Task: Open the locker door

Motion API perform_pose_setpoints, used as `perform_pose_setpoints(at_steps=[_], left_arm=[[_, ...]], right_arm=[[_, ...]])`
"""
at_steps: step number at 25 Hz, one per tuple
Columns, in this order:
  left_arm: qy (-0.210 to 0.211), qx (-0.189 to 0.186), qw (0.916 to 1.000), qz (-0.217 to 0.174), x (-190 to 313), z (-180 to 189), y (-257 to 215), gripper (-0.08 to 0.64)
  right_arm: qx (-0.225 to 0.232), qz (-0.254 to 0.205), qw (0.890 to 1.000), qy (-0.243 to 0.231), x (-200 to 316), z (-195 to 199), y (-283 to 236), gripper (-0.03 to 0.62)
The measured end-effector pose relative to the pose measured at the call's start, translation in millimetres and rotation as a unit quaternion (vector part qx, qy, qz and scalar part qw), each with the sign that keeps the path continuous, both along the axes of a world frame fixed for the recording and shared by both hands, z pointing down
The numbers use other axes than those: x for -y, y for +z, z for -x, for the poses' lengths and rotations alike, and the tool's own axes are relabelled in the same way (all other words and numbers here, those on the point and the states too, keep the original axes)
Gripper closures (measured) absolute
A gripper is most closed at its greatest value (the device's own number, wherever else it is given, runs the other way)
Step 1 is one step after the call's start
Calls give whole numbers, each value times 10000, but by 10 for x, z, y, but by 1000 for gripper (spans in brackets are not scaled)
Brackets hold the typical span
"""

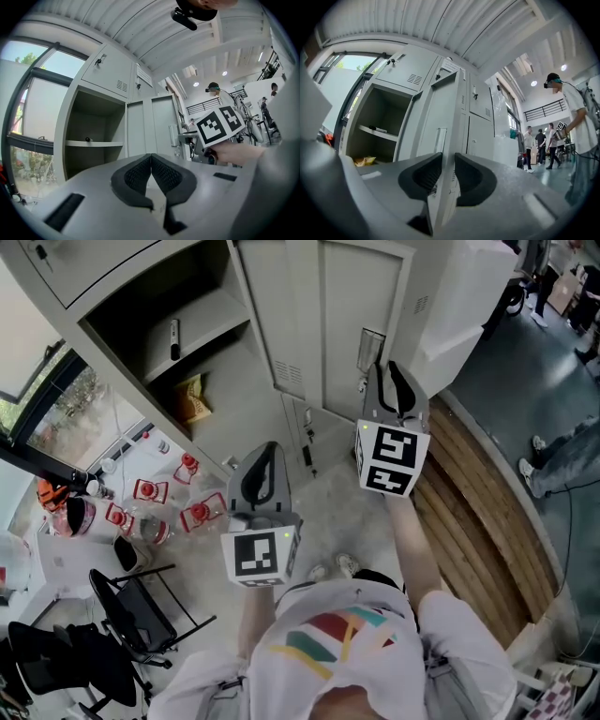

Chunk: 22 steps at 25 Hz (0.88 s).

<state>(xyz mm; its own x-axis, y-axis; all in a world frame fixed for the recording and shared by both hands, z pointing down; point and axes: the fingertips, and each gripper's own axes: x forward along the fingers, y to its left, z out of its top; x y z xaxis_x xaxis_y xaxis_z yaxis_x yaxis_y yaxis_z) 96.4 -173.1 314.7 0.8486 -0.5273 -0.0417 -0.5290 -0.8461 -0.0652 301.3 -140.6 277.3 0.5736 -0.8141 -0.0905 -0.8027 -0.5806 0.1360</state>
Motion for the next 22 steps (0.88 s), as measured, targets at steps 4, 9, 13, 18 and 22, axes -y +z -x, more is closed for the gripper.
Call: perform_pose_setpoints(at_steps=[4, 9, 13, 18, 22], left_arm=[[17, 29, 10000, -11, -38, -14, 4, 545], [-5, 5, 10000, 12, -41, 1, 3, 545], [-42, -28, 10000, -13, -27, 14, -29, 545], [-65, -26, 10000, -39, -15, 26, -16, 545], [-60, 4, 10000, -39, -2, 29, 28, 545]], right_arm=[[51, 49, 10000, 54, 13, -33, -2, 512], [120, 42, 9999, 65, 11, -94, -1, 515], [105, 80, 9999, 90, -3, -98, 16, 515], [119, -15, 9999, 71, -13, -85, 13, 514], [174, -81, 9998, 18, -24, -60, 16, 514]])
